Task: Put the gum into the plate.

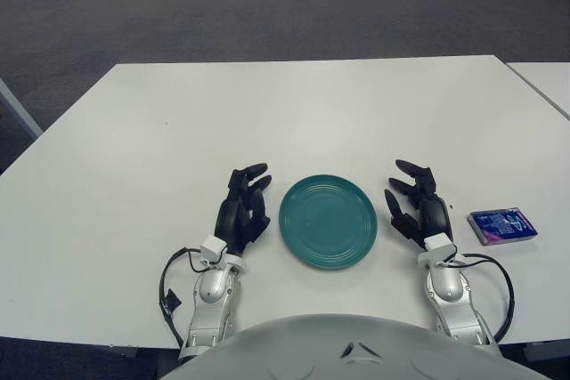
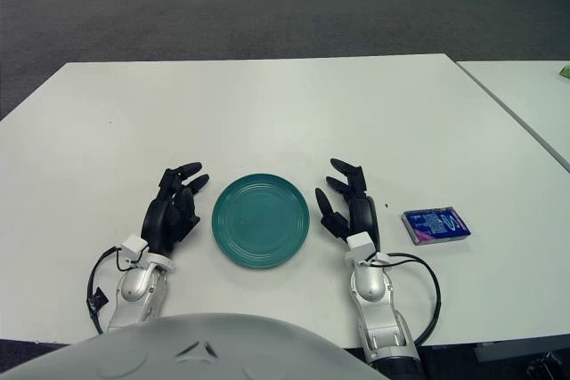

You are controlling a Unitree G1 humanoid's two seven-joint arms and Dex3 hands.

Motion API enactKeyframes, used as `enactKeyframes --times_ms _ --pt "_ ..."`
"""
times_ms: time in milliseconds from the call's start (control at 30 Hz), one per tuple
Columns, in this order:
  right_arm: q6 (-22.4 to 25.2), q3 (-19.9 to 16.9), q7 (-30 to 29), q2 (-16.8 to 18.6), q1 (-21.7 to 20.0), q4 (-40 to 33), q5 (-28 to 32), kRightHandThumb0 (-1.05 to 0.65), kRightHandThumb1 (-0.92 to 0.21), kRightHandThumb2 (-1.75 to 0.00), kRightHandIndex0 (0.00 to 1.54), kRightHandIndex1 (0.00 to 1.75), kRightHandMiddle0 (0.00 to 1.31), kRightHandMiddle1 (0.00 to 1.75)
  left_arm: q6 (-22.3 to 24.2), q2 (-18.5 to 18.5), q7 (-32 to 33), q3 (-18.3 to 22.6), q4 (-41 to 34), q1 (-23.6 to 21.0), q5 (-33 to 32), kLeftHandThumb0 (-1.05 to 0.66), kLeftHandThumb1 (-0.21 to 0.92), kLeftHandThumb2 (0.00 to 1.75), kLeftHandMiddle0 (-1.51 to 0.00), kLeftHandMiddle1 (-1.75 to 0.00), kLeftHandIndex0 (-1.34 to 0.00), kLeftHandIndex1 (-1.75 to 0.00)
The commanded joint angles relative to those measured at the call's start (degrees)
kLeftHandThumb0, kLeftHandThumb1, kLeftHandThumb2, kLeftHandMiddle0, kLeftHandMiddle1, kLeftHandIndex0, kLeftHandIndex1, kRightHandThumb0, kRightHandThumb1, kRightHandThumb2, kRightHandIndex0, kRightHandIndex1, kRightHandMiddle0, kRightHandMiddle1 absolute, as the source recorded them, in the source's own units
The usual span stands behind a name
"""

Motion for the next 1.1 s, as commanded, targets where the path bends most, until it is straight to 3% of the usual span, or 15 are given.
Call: enactKeyframes --times_ms 0,1067 --pt "-0.6 0.7 -0.4 0.9 4.6 8.6 -1.4 -0.75 -0.92 -0.58 0.43 0.42 0.00 0.89 2.2 0.4 0.4 0.2 3.9 2.0 0.0 -0.83 0.92 0.86 -0.25 -0.75 -0.05 -1.11" --pt "-1.4 0.5 1.0 0.6 4.0 8.7 -0.1 -0.75 -0.92 -0.58 0.44 0.49 0.00 0.91 4.0 0.1 2.4 -0.2 1.9 2.7 2.3 -0.84 0.92 0.89 -0.26 -0.71 -0.04 -1.11"
